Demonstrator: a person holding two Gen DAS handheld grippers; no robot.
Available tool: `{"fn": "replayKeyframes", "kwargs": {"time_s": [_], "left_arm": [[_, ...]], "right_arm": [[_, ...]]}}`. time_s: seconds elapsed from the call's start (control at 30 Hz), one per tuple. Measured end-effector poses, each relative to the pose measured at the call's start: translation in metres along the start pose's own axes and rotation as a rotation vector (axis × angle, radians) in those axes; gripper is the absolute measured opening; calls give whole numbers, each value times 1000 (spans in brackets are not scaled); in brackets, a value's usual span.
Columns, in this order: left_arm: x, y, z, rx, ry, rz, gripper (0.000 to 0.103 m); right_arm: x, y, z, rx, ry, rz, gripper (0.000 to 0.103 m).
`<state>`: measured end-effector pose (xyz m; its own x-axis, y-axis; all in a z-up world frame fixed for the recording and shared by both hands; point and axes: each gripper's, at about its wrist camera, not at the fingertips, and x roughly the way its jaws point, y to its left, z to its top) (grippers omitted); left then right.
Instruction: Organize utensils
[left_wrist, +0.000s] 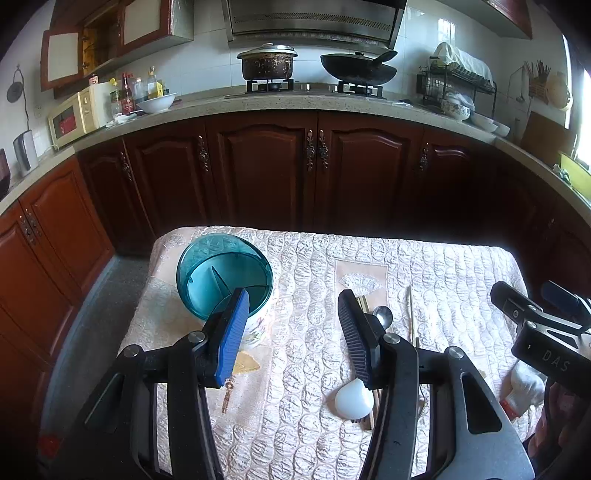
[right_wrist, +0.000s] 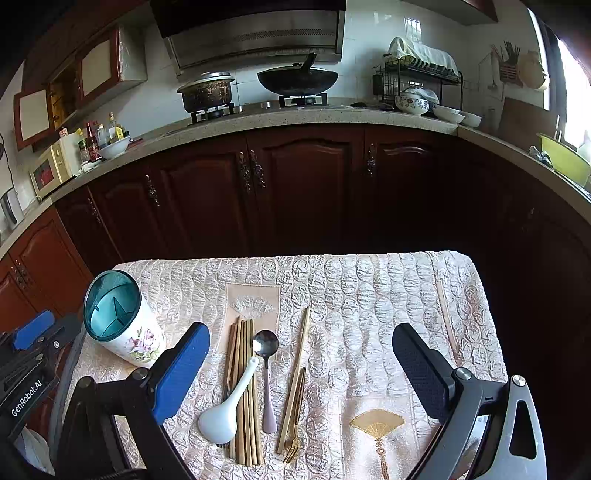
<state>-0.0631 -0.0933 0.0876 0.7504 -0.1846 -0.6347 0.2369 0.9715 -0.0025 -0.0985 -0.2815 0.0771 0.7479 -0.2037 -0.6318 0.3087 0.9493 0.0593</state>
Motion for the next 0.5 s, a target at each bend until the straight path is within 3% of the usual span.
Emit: {"fn": "replayKeyframes", "kwargs": {"time_s": [0.5], "left_arm": [[1, -2, 3, -15, -3, -13, 50]], "right_arm": [[0, 2, 6, -13, -16, -4, 98]]}}
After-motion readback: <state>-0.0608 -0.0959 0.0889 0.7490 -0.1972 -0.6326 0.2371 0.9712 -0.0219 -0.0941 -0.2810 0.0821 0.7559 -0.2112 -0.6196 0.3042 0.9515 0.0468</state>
